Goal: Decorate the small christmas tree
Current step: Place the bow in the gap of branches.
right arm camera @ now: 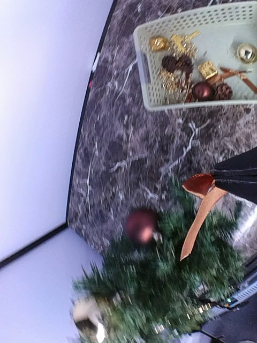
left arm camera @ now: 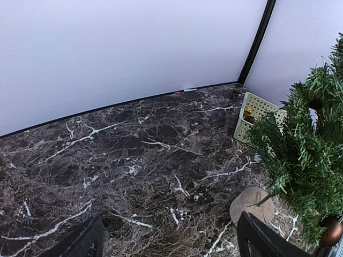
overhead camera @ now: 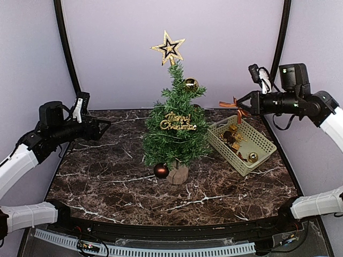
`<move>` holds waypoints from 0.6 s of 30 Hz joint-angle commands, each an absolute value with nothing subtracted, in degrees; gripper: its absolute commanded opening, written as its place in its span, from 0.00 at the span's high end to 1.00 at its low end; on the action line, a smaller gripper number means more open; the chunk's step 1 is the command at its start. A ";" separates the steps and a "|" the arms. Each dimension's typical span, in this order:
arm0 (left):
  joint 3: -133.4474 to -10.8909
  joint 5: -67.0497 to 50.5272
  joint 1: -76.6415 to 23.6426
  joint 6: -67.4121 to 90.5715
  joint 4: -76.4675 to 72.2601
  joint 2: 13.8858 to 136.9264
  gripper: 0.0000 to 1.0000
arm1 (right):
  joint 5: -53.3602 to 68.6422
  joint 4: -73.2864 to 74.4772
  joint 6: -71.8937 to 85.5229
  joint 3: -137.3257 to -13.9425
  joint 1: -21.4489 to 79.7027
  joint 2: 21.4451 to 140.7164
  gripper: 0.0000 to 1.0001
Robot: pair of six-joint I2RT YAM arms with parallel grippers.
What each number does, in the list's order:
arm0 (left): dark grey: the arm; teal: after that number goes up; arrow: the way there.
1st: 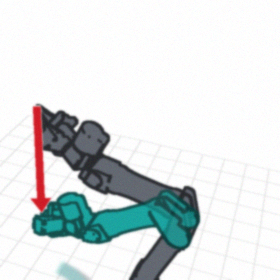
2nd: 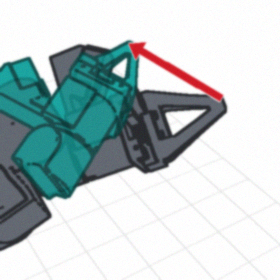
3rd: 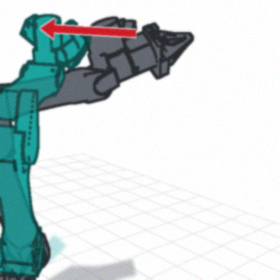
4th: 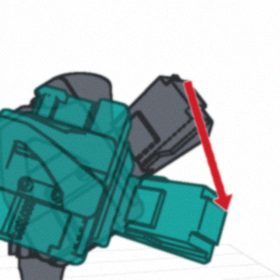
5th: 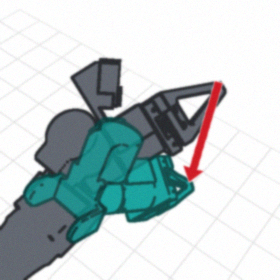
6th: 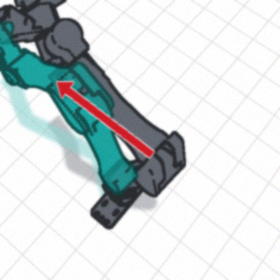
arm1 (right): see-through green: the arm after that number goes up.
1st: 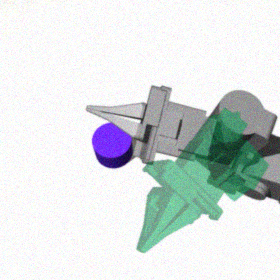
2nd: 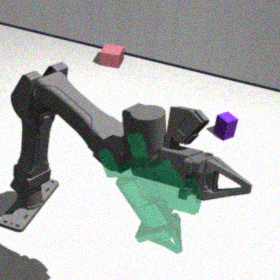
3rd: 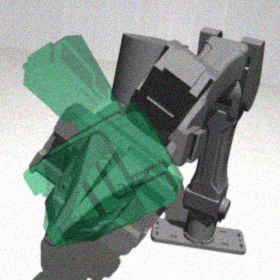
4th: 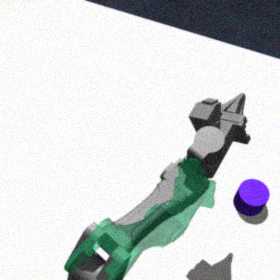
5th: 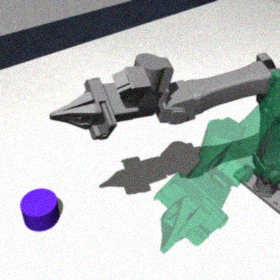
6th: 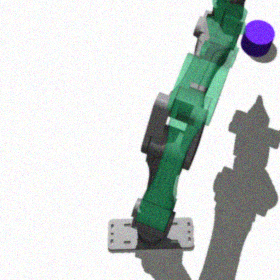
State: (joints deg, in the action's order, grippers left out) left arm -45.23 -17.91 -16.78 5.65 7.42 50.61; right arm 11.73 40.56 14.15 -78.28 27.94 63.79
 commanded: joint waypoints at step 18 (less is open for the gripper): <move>-44.91 -21.55 -16.96 2.00 4.48 53.44 0.12 | 1.61 41.54 9.91 -103.95 61.54 76.29 1.00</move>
